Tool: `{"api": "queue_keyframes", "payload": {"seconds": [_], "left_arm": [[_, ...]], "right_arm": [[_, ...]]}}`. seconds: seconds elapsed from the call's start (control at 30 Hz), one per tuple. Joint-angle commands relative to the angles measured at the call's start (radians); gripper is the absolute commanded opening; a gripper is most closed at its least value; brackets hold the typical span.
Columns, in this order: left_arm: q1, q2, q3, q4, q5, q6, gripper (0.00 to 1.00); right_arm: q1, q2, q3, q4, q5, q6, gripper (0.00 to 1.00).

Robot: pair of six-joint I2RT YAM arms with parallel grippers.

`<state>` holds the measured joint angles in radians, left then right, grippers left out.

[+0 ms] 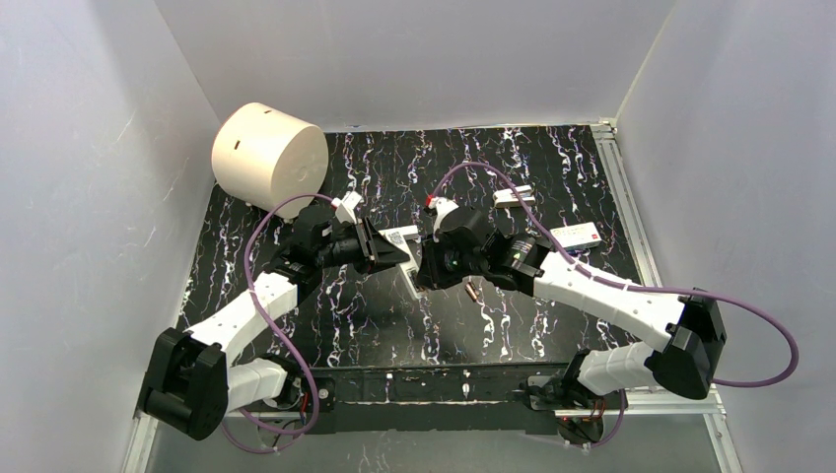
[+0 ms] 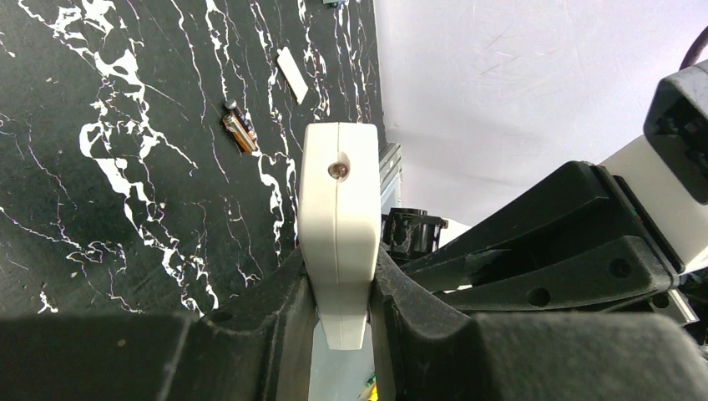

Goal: Load the batteries into the remote control
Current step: Load the battery into the remote control.

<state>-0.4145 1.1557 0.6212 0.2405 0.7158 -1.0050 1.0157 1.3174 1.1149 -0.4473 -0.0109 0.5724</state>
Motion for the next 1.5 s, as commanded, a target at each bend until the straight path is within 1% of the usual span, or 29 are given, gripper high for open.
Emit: {"api": "queue_keyframes", "payload": {"seconds": [0.0, 0.37, 0.57, 0.67, 0.83, 0.9, 0.97, 1.0, 1.1, 1.23, 1.37, 1.47], "left_arm": [[-0.002, -0.016, -0.002, 0.025, 0.025, -0.004, 0.00], [-0.002, 0.007, 0.016, 0.025, 0.028, -0.002, 0.00], [-0.001, 0.016, 0.027, 0.026, 0.037, -0.038, 0.00], [-0.001, 0.025, 0.041, 0.026, 0.046, -0.078, 0.00], [0.000, 0.029, 0.061, 0.054, 0.062, -0.176, 0.00], [0.004, 0.034, 0.076, 0.076, 0.081, -0.228, 0.00], [0.004, 0.021, 0.074, 0.160, 0.080, -0.302, 0.00], [0.004, 0.012, 0.067, 0.204, 0.071, -0.344, 0.00], [0.012, 0.002, 0.082, 0.263, 0.066, -0.443, 0.00], [0.012, 0.010, 0.092, 0.352, 0.049, -0.570, 0.00], [0.013, 0.022, 0.050, 0.491, -0.001, -0.727, 0.00], [0.013, 0.033, 0.026, 0.566, -0.028, -0.800, 0.00]], "right_arm": [[0.001, -0.006, 0.054, -0.017, 0.040, -0.003, 0.26], [0.001, -0.012, 0.059, -0.026, 0.032, -0.005, 0.25], [0.000, -0.050, 0.046, 0.055, 0.030, 0.020, 0.27], [0.001, -0.083, 0.047, 0.093, 0.063, 0.043, 0.30], [0.000, -0.171, 0.005, 0.200, 0.142, 0.107, 0.39], [0.001, -0.218, -0.032, 0.271, 0.165, 0.137, 0.46], [0.001, -0.266, -0.088, 0.359, 0.182, 0.191, 0.56], [0.000, -0.290, -0.130, 0.423, 0.192, 0.220, 0.60], [0.001, -0.363, -0.223, 0.584, 0.208, 0.304, 0.73], [0.000, -0.449, -0.342, 0.797, 0.239, 0.405, 0.74], [0.001, -0.498, -0.388, 0.836, 0.289, 0.459, 0.80], [0.001, -0.530, -0.438, 0.895, 0.306, 0.504, 0.85]]}}
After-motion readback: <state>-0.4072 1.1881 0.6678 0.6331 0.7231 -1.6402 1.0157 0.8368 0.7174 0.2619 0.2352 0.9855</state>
